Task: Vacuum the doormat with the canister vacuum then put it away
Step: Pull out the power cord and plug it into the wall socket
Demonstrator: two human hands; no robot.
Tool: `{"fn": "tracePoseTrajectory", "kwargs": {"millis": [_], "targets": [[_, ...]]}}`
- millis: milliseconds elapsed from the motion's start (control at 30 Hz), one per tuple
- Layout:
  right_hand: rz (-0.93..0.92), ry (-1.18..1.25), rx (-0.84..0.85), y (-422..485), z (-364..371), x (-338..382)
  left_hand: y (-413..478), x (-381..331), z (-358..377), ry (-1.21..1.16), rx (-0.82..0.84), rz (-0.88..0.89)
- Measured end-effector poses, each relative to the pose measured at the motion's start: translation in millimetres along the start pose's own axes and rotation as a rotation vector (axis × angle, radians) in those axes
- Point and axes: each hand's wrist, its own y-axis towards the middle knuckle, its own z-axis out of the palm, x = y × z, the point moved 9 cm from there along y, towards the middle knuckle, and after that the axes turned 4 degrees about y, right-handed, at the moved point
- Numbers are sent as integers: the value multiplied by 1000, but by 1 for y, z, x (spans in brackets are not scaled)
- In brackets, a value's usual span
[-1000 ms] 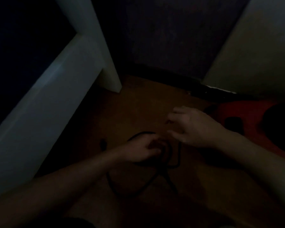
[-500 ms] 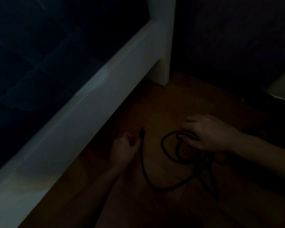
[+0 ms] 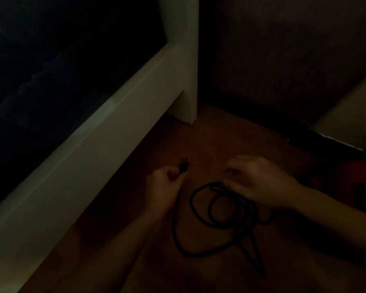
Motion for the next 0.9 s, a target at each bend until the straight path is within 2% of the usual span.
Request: {"fn": "tracePoseTrajectory", "kwargs": {"millis": [167,300,367,500,700,833,900], "targets": [[113,394,-305,5,-55,-9,22,-120,-13,-306,63,180],[111,642,-601,-8,-128,-7,30,-207,-33,-497,159,295],[98,679,-698,-15,-170,4,29,-249,-47,-499,190,377],[67,752,-843,-32,-246,34,22,-325,-90,-461,142,527],[1,721,-1047,-58,-345,68,2,-417,-148,-535,166,665],[-38,658,-1195,-77,-407,85,-5,-477,-191,-450,186,844],[-47,704,-1270,-86,-436,81,0,-500,-211,-363,132,934]]}}
